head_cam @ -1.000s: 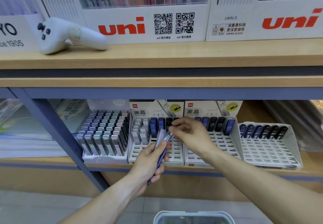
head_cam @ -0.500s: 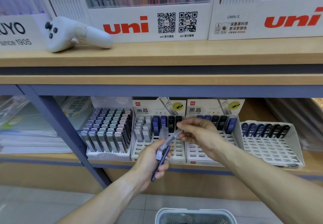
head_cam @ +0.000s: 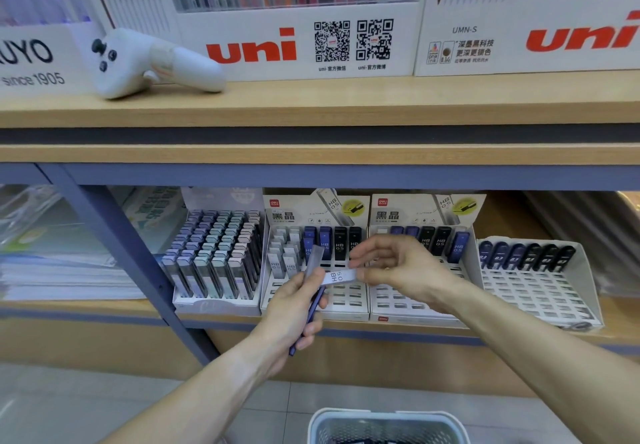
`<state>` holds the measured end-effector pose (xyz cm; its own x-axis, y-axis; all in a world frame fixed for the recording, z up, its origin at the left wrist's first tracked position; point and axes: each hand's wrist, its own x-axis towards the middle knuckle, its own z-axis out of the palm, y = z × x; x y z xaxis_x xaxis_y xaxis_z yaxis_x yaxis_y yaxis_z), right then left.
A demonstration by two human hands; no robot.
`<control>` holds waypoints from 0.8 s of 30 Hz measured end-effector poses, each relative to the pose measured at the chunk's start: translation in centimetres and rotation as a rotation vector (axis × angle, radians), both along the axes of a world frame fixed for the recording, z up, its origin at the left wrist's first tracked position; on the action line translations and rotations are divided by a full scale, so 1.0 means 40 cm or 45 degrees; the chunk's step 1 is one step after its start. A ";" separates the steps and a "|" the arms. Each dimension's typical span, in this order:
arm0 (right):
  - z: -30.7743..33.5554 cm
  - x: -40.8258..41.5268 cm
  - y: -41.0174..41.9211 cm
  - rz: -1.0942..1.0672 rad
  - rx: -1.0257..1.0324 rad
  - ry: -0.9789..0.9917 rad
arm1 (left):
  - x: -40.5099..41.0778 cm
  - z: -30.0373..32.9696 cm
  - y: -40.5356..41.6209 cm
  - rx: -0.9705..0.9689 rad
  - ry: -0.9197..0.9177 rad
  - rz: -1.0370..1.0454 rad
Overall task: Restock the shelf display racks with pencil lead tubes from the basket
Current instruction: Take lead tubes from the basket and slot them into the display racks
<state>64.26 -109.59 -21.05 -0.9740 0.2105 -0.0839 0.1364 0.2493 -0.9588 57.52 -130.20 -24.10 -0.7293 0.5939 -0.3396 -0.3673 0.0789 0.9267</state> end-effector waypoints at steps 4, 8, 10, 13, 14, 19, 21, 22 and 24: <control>-0.001 0.003 -0.019 0.201 0.090 -0.121 | -0.003 0.000 -0.012 -0.043 -0.017 0.009; -0.008 -0.010 -0.047 0.149 0.184 -0.082 | -0.004 -0.007 -0.024 -0.014 -0.155 0.077; -0.009 -0.021 -0.058 0.145 0.187 -0.039 | -0.004 -0.004 -0.033 0.025 -0.180 0.153; -0.012 -0.036 -0.085 0.125 0.156 0.020 | -0.003 0.002 -0.052 0.005 -0.126 0.250; -0.015 -0.043 -0.097 0.110 0.118 0.046 | -0.003 0.002 -0.058 -0.003 -0.098 0.268; -0.042 -0.088 -0.153 -0.061 0.297 0.278 | 0.002 0.003 -0.105 -0.078 0.031 0.323; -0.046 -0.103 -0.175 -0.129 0.402 0.378 | 0.002 0.001 -0.127 -0.098 0.034 0.347; -0.047 -0.109 -0.186 -0.144 0.438 0.425 | 0.002 -0.001 -0.137 -0.105 0.024 0.355; -0.053 -0.121 -0.209 -0.155 0.506 0.502 | 0.003 -0.003 -0.157 -0.107 -0.016 0.367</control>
